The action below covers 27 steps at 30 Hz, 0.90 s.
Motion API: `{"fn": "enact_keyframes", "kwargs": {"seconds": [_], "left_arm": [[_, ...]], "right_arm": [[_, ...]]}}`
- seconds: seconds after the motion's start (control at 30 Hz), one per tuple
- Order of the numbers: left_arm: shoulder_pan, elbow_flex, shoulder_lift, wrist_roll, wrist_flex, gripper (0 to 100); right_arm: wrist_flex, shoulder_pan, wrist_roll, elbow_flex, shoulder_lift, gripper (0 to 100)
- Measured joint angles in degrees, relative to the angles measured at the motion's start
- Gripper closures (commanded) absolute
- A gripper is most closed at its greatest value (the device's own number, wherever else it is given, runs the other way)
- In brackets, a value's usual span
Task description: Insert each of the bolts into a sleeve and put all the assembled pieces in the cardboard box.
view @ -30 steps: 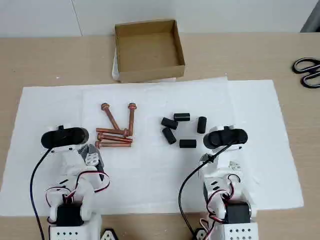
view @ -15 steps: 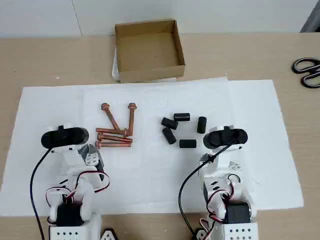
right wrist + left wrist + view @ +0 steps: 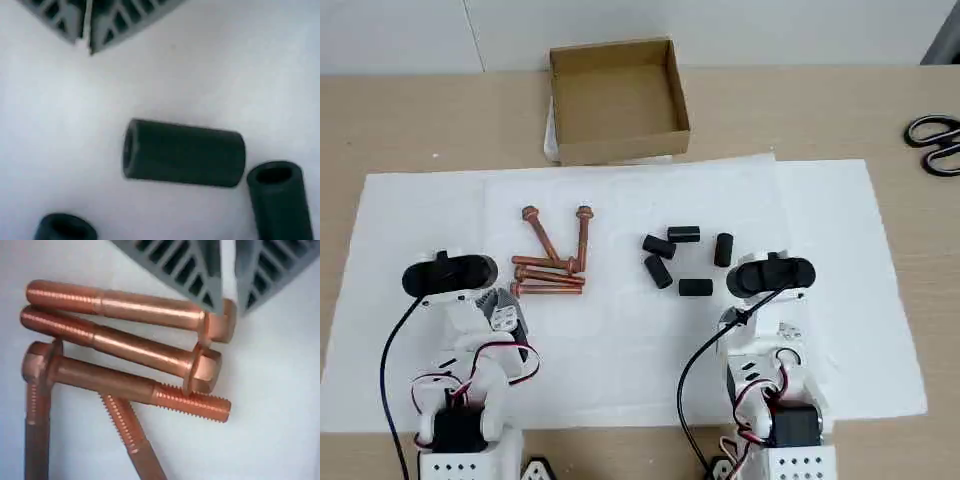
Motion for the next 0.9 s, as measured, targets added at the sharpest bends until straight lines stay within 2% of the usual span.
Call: {"fn": "enact_keyframes", "kwargs": {"seconds": [0.9], "left_arm": [[0.0,0.0,0.0,0.0,0.0,99]], "right_arm": [[0.0,-0.5,0.0,0.0,0.0,99.5]]}}
